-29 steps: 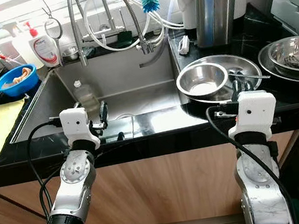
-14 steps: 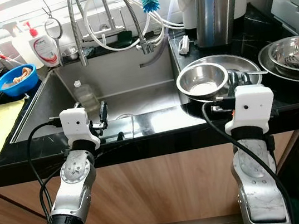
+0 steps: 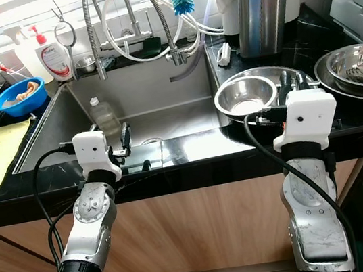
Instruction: Kitchen organization
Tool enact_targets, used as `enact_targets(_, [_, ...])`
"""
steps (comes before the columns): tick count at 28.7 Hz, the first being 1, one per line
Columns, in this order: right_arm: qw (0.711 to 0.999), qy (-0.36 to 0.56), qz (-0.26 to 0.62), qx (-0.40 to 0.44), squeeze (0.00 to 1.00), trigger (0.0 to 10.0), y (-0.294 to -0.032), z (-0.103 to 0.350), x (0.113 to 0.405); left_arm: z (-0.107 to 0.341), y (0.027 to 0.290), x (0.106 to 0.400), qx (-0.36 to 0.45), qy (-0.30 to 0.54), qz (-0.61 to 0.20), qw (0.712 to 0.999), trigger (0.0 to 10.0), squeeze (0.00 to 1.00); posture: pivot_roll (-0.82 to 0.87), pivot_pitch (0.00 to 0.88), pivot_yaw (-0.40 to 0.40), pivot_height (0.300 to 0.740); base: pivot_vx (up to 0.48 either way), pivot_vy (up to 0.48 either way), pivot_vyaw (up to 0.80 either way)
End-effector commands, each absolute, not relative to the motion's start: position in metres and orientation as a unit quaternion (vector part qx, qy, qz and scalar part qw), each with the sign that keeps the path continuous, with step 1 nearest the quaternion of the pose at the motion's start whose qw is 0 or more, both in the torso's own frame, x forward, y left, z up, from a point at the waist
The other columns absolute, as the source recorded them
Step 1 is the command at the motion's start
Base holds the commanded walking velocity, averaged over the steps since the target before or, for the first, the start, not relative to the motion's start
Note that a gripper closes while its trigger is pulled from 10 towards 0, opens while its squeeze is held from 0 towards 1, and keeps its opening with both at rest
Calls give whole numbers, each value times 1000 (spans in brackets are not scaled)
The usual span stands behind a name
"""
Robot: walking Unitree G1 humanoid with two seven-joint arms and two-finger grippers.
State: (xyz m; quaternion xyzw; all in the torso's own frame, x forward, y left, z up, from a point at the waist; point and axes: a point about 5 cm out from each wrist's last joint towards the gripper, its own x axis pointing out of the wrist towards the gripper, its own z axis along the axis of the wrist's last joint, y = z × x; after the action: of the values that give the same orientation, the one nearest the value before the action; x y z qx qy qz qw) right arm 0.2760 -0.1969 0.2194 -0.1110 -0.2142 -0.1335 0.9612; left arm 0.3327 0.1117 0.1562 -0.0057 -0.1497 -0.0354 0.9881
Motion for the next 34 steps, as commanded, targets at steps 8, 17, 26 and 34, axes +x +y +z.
enact_targets(8, [948,-270,-132,-105,0,10000,-192,246,275,154,117,332,-6,-145,-26,989,10000,0,-251,0,154,740,0,0,0])
enact_targets(17, [948,-265,-145,-96,0,10000,-196,245,275,152,116,331,-6,-141,-28,990,10000,0,-251,0,157,740,0,0,0])
enact_targets(26, [945,-277,-147,-96,0,10000,-196,252,275,154,116,331,-7,-144,-29,989,10000,0,-254,0,161,740,0,0,0])
enact_targets(34, [942,-286,-135,-111,0,10000,-192,257,277,155,114,331,-9,-147,-32,989,10000,0,-258,0,160,740,0,0,0])
